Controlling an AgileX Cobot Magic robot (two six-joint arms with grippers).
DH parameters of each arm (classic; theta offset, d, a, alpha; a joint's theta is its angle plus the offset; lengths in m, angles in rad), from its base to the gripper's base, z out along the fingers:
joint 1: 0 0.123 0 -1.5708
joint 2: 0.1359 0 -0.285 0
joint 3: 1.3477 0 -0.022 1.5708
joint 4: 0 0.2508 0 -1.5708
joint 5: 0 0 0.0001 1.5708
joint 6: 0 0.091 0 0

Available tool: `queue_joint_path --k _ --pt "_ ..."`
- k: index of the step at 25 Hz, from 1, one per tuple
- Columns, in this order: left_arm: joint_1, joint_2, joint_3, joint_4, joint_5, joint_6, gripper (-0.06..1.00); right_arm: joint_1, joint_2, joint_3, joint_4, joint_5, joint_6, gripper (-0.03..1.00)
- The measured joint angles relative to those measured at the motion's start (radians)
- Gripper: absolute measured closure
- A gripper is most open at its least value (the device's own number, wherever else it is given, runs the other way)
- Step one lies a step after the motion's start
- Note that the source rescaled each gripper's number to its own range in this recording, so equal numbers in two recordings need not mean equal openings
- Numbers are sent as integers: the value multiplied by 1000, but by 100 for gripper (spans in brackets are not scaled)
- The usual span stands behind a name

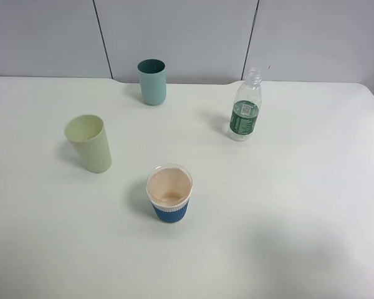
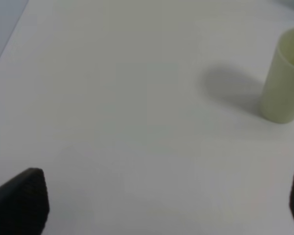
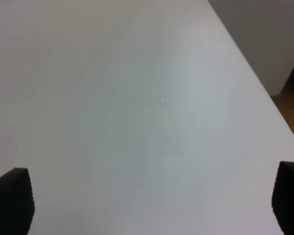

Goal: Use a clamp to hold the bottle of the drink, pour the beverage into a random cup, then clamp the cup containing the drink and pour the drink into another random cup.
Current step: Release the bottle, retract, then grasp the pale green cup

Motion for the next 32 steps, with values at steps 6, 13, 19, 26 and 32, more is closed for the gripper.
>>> queue_joint_path --k 6,13,19,26,32 --pt "0 0 0 0 0 0 -6 13 0 0 18 0 -15 0" --pt "0 0 0 0 0 1 -6 13 0 0 18 0 -15 0" --pt "0 0 0 0 0 1 -6 13 0 0 18 0 -15 0" --pt "0 0 0 0 0 1 -6 13 0 0 18 0 -15 0" --pt "0 0 0 0 0 1 -6 13 0 0 18 0 -15 0"
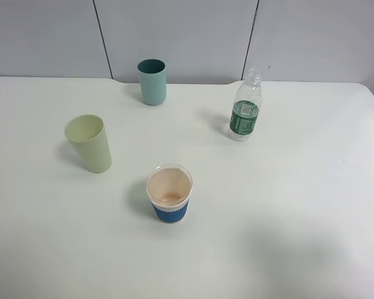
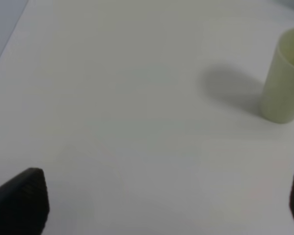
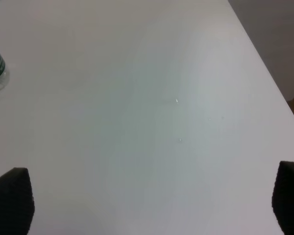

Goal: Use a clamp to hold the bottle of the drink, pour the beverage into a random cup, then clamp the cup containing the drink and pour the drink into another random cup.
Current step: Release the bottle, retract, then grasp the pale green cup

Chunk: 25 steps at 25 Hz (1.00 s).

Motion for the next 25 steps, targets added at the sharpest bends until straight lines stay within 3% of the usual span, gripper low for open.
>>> queue_joint_path --k 25 --pt "0 44 -3 3 -3 -1 -6 0 0 0 0 0 0 0"
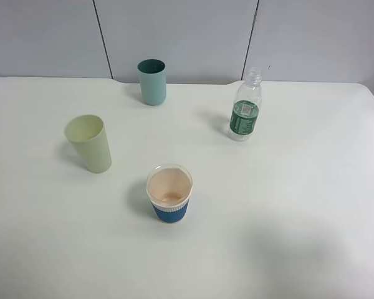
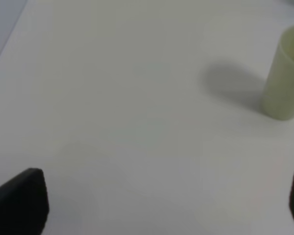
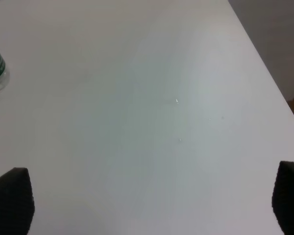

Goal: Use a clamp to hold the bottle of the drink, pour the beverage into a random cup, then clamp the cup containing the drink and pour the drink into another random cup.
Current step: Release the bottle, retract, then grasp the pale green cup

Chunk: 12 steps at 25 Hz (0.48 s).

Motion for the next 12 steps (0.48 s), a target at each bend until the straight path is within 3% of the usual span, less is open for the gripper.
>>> queue_joint_path --k 5,12 --pt "0 164 -21 -23 -58 12 -6 0 0 0 0 0 0 0" --pt "0 418 -28 -77 -169 140 -6 0 0 0 0 0 0 0"
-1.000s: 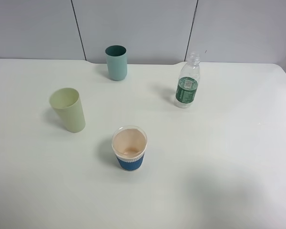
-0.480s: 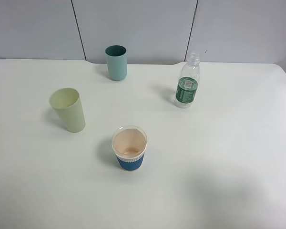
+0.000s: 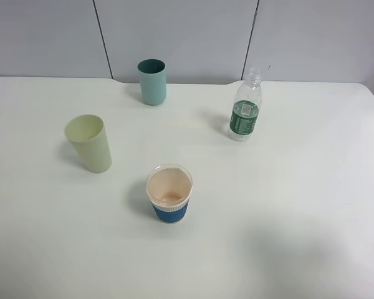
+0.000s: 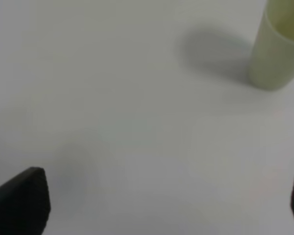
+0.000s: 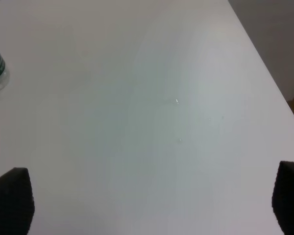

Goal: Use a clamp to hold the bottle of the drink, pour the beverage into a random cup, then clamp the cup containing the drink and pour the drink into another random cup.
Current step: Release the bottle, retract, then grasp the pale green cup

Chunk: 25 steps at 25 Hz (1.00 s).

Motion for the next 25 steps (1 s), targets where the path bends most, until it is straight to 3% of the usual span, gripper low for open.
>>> queue_joint_path --k 12,20,25 --pt "-2 352 0 -38 -19 66 -6 0 0 0 0 0 0 0" --pt "-113 496 0 -48 -85 71 -6 0 0 0 0 0 0 0" --pt "-122 576 26 -55 -129 71 -6 0 0 0 0 0 0 0"
